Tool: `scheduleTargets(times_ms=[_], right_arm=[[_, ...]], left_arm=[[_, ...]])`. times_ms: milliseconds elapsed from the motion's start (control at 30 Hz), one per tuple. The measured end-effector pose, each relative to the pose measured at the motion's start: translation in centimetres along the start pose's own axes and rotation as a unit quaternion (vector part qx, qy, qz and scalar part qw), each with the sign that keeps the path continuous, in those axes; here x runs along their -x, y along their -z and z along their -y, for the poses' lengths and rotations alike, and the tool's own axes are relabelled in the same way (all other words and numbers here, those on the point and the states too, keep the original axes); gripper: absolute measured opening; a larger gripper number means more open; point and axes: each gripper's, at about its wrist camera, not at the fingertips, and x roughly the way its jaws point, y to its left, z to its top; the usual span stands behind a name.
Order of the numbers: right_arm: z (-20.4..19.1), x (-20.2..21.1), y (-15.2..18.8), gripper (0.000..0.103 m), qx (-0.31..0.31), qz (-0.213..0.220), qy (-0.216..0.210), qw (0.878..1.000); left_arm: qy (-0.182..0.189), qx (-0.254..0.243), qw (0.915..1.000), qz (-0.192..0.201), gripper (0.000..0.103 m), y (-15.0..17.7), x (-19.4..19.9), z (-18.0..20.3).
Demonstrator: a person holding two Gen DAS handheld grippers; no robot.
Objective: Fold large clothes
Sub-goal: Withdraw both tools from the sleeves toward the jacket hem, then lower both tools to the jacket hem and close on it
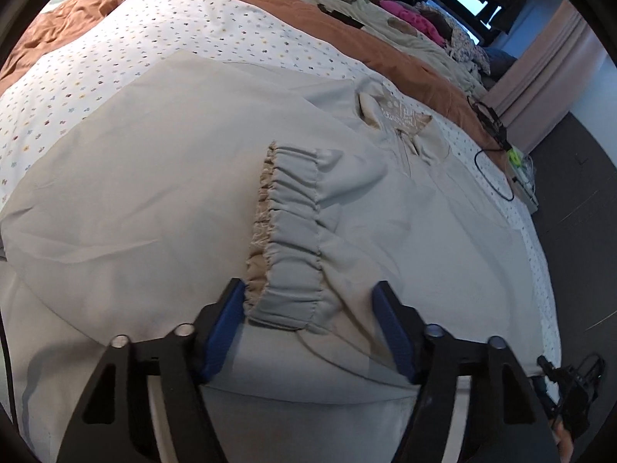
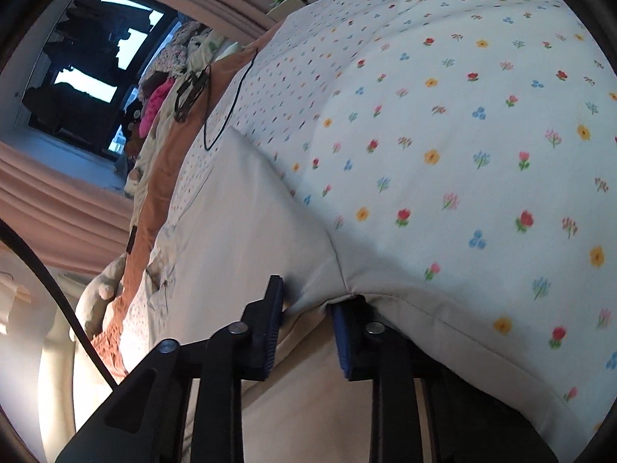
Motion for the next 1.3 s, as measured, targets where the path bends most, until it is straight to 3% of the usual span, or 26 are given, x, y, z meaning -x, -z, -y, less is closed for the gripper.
scheduleTargets(times_ms=[67, 300, 333, 400, 433, 467, 500, 567, 700, 767, 900, 967, 1000, 1167, 1300], right_arm=[[0.2, 0.0, 0.3, 0.015, -0.01, 0.0, -0.005, 1.0], [-0.4, 0.9, 1.4, 0.016, 0.0, -0.036, -0.005, 0.999], [-0.4, 1.2, 1.8, 0.02, -0.003, -0.04, -0.006, 0.999], [-0.5, 2.1, 2.2, 0.041, 0.0, -0.04, -0.016, 0.999], [-0.8, 2.6, 2.4, 0.066, 0.005, -0.039, -0.028, 0.999], [-0.7, 3.0, 2.3, 0.081, 0.009, -0.039, -0.037, 0.999], [-0.7, 3.7, 2.8, 0.081, 0.017, -0.041, -0.038, 0.998], [-0.2, 5.2, 3.8, 0.081, 0.038, -0.045, -0.039, 0.998], [0.8, 7.7, 5.2, 0.081, 0.058, -0.053, -0.055, 0.995], [1.2, 8.8, 5.4, 0.081, 0.067, -0.05, -0.055, 0.995], [1.7, 11.2, 6.4, 0.081, 0.08, -0.045, -0.063, 0.994], [2.4, 12.2, 7.0, 0.081, 0.076, -0.055, -0.083, 0.992], [3.0, 12.7, 7.3, 0.081, 0.065, -0.063, -0.1, 0.991], [6.0, 15.7, 7.2, 0.082, 0.049, -0.054, -0.104, 0.992], [7.1, 17.7, 7.6, 0.094, 0.061, -0.047, -0.097, 0.992]], left_arm=[[-0.006, -0.002, 1.0, -0.003, 0.049, 0.1, 0.0, -0.2], [0.003, 0.027, 0.9996, -0.007, 0.046, 0.6, 2.1, -1.2], [0.011, 0.022, 0.9996, -0.009, 0.046, 1.0, 2.9, -1.0], [0.019, 0.009, 0.9996, -0.019, 0.046, 1.5, 4.1, -0.6], [0.025, 0.008, 0.9995, -0.019, 0.046, 1.8, 5.1, -0.4], [0.033, 0.009, 0.9993, -0.016, 0.046, 2.2, 6.2, -0.3], [0.038, 0.006, 0.9991, -0.015, 0.048, 2.5, 7.0, -0.1], [0.042, -0.016, 0.9989, -0.017, 0.065, 3.6, 8.9, 0.3], [0.073, -0.032, 0.9966, -0.021, 0.067, 5.6, 12.4, 0.1], [0.071, -0.039, 0.9966, -0.015, 0.078, 6.3, 14.2, -0.1], [0.083, -0.04, 0.9957, -0.003, 0.079, 7.2, 17.1, -0.7], [0.083, -0.043, 0.9956, 0.003, 0.088, 7.8, 18.5, -1.1], [0.082, -0.046, 0.9956, 0.006, 0.089, 8.0, 19.1, -1.2], [0.08, -0.059, 0.995, 0.003, 0.089, 9.3, 22.0, -3.1], [0.079, -0.059, 0.995, 0.015, 0.089, 10.0, 24.5, -4.9]])
